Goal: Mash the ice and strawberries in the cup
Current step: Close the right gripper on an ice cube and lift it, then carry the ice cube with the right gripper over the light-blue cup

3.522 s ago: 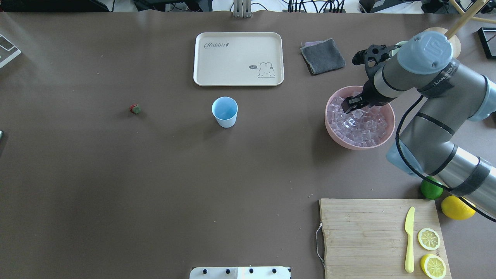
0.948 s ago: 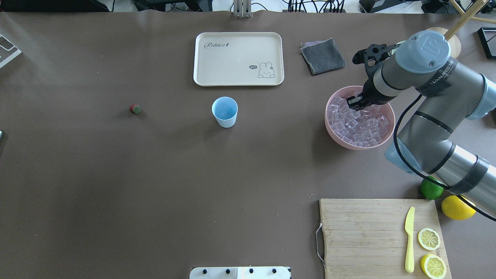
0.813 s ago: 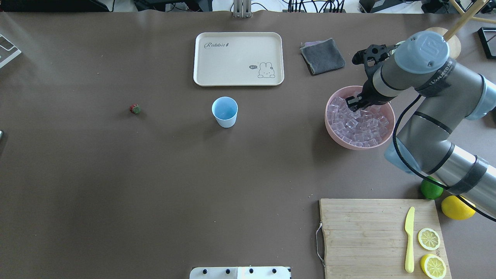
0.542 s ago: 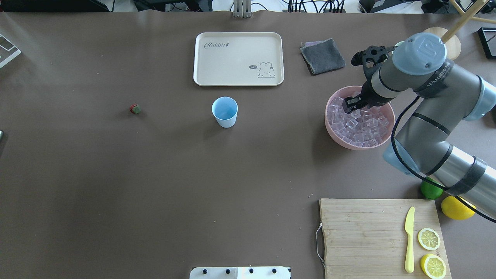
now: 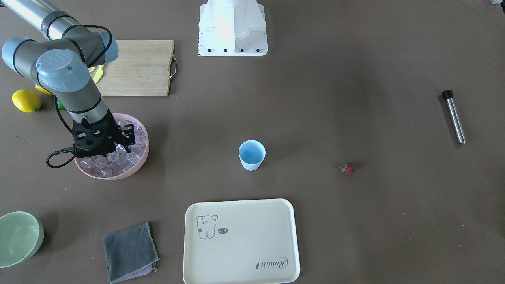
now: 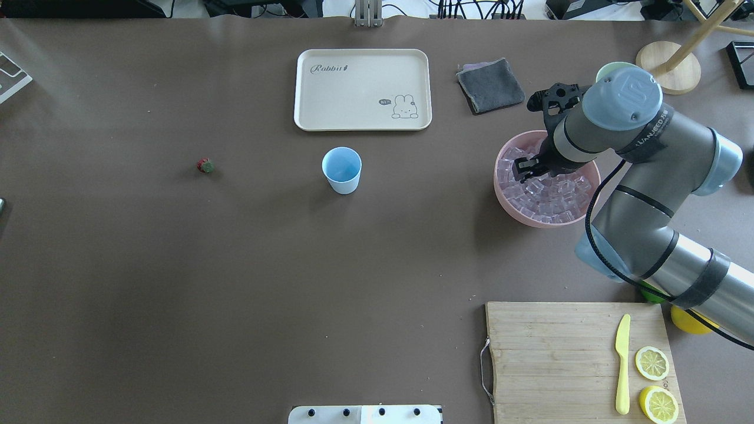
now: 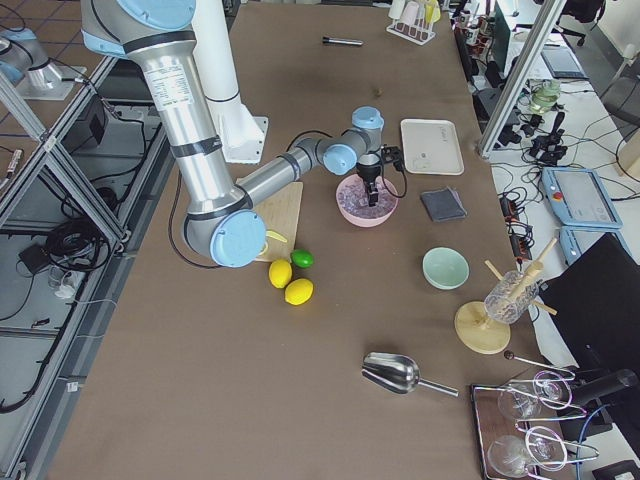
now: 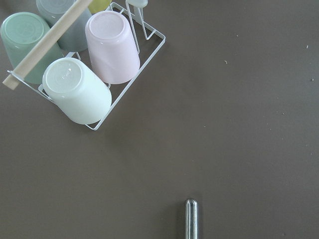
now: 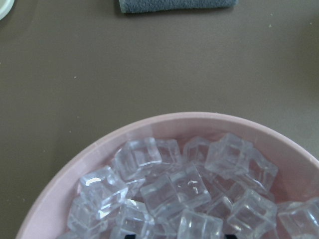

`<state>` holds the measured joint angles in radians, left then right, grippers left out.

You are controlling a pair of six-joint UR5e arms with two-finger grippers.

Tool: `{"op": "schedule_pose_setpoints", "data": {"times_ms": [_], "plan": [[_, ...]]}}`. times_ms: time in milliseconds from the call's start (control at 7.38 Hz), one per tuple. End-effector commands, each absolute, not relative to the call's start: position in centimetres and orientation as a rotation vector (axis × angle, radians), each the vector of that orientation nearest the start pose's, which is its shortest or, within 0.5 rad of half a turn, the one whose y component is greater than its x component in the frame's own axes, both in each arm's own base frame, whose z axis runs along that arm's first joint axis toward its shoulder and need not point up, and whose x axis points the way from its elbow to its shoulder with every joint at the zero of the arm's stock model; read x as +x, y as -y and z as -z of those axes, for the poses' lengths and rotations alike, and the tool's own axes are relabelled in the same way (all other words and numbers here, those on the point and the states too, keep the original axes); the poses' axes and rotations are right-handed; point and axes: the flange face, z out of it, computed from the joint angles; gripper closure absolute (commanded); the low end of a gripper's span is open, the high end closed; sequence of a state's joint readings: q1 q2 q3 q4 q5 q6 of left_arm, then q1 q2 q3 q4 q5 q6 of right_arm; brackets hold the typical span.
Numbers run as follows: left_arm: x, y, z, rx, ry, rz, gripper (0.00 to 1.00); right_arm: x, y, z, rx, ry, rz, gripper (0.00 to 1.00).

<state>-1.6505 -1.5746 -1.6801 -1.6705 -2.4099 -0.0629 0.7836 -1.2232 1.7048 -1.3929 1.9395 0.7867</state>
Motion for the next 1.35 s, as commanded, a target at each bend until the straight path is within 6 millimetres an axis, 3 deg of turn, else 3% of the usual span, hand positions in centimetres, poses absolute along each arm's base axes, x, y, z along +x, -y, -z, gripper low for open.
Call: {"op": "schedule_pose_setpoints", "data": {"times_ms": [0,135,271,406,542,677,813,1084,1219], "plan": [[-9.9,49.6,-58.6,0.209,-0.835,0.043,0.02,-37.3,51.0,-40.4,0.205,0.696,0.125,0.34],[-9.9,49.6,-58.6,0.209,-0.834,0.044,0.02,-37.4,51.0,-40.3,0.203,0.696,0.125,0.45],[-9.9,49.6,-58.6,0.209,-0.835,0.043,0.02,-37.8,50.9,-40.2,0.205,0.693,0.128,0.66],[-9.9,49.6,-58.6,0.209,-0.835,0.043,0.02,-37.7,50.9,-40.1,0.206,0.693,0.128,0.81],[-9.9,49.6,-58.6,0.209,-0.835,0.043,0.02,-37.7,50.9,-39.8,0.21,0.698,0.129,0.89],[-9.9,49.6,-58.6,0.209,-0.835,0.043,0.02,-37.7,51.0,-39.5,0.213,0.701,0.13,0.96],[-9.9,49.6,-58.7,0.208,-0.835,0.044,0.02,-37.6,51.1,-39.1,0.217,0.706,0.129,0.96],[-10.0,49.5,-58.7,0.208,-0.835,0.046,0.02,-35.7,51.8,-37.8,0.226,0.728,0.11,0.97],[-10.0,49.5,-58.8,0.207,-0.835,0.046,0.02,-34.3,51.6,-35.8,0.24,0.764,0.108,0.97]]}}
